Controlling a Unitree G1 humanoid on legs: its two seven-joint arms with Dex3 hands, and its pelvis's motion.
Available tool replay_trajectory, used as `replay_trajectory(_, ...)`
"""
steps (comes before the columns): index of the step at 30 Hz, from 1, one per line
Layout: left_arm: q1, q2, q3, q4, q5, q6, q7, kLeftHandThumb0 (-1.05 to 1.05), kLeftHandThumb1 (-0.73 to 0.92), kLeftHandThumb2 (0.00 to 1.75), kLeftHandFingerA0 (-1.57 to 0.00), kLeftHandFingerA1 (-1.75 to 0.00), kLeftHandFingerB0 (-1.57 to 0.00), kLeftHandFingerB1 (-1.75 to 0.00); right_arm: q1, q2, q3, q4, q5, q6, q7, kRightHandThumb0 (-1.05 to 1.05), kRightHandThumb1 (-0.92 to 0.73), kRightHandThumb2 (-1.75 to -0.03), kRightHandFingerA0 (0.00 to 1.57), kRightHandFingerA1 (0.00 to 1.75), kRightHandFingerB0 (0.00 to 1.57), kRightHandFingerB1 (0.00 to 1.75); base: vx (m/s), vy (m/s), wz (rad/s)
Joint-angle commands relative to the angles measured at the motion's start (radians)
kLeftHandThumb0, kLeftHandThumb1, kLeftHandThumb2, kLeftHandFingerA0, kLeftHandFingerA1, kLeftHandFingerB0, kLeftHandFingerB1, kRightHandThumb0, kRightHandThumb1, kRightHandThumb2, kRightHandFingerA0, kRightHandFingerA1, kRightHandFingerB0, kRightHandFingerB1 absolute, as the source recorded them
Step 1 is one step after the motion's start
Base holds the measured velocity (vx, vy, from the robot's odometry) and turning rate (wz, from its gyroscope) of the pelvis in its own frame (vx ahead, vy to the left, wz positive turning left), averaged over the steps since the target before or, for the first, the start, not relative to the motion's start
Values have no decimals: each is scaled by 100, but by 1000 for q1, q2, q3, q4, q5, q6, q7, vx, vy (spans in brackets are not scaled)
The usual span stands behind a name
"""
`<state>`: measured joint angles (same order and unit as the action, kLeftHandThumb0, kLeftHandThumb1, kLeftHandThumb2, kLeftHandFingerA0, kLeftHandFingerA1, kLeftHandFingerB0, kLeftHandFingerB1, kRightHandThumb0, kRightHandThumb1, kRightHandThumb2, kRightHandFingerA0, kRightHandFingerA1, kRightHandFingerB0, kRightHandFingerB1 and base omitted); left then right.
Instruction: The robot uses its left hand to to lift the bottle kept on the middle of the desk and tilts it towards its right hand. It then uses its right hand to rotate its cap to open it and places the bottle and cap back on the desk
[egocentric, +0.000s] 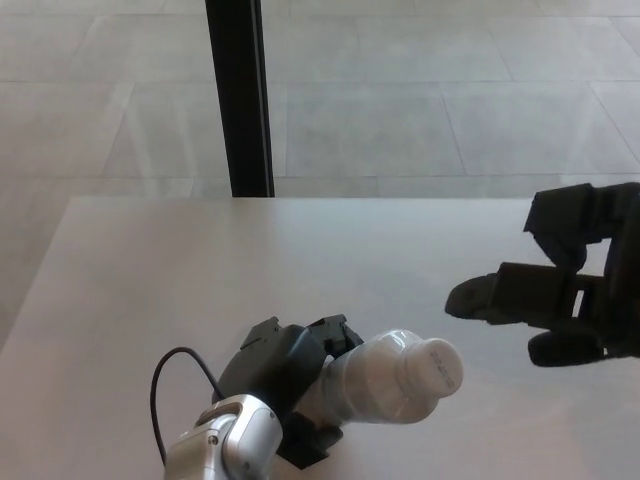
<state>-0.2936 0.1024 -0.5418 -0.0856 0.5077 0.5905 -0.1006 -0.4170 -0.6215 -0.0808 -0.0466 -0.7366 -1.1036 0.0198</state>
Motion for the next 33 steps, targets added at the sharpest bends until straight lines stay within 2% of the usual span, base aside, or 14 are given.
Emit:
replay_trajectory(1,90,34,-11,87,0,88,-58,17,76,82,-79,-142,-59,-96,170,75,27,-317,104,568,397,-76,-45,-87,82,130,31,49,0,0,0)
replay_trajectory(8,81,42,-21,97,9,81,-60,17,75,82,-76,-139,-59,-93,192,106,15,-357,46,617,435,-76,-53,-56,76,150,34,40,0,0,0)
replay_trajectory(13,82,37,-20,95,4,79,-60,17,74,84,-84,-148,-60,-103,200,125,23,-381,31,650,464,-81,-42,-74,83,146,31,46,0,0,0)
replay_trajectory(17,80,32,-20,97,6,88,-58,15,74,86,-84,-148,-62,-103,193,138,36,-377,34,662,465,-73,-51,-56,77,154,36,41,0,0,0)
replay_trajectory(18,77,38,-23,93,8,84,-62,16,69,92,-67,-159,-61,-106,187,151,50,-349,18,640,435,-81,-45,-83,97,145,33,53,0,0,0)
replay_trajectory(21,77,38,-21,92,6,83,-63,16,74,85,-83,-146,-61,-102,186,161,60,-334,9,637,425,-66,-48,-61,80,162,37,48,0,0,0)
replay_trajectory(22,75,35,-18,91,4,89,-65,16,74,85,-84,-148,-62,-104,185,169,67,-319,-2,633,414,-66,-39,-84,107,142,33,56,0,0,0)
replay_trajectory(23,73,36,-21,89,7,93,-66,15,73,87,-65,-158,-60,-108,184,174,71,-313,-7,633,410,-62,-48,-59,80,165,38,49,0,0,0)
replay_trajectory(24,74,35,-23,88,9,95,-66,15,73,87,-65,-158,-60,-108,187,174,71,-315,-8,635,411,-62,-48,-59,80,165,38,49,0,0,0)
replay_trajectory(25,76,32,-15,90,0,83,-62,17,75,84,-86,-144,-63,-100,183,182,80,-293,-32,623,390,-61,-40,-84,114,142,36,59,0,0,0)
replay_trajectory(26,77,36,-17,91,3,75,-59,16,74,84,-85,-142,-63,-98,180,184,84,-284,-44,620,381,-59,-40,-84,115,142,36,59,0,0,0)
replay_trajectory(27,76,36,-17,92,2,74,-60,16,74,84,-85,-142,-63,-98,180,185,85,-281,-46,620,378,-59,-40,-84,115,142,36,59,0,0,0)
replay_trajectory(28,76,36,-18,90,4,79,-61,15,75,84,-83,-140,-61,-97,178,185,87,-272,-48,616,370,-50,-52,-60,85,165,41,51,0,0,0)
replay_trajectory(33,77,33,-12,89,2,90,-62,16,76,83,-85,-146,-65,-105,169,185,95,-223,-79,593,298,-46,-56,-61,90,164,45,53,0,0,0)
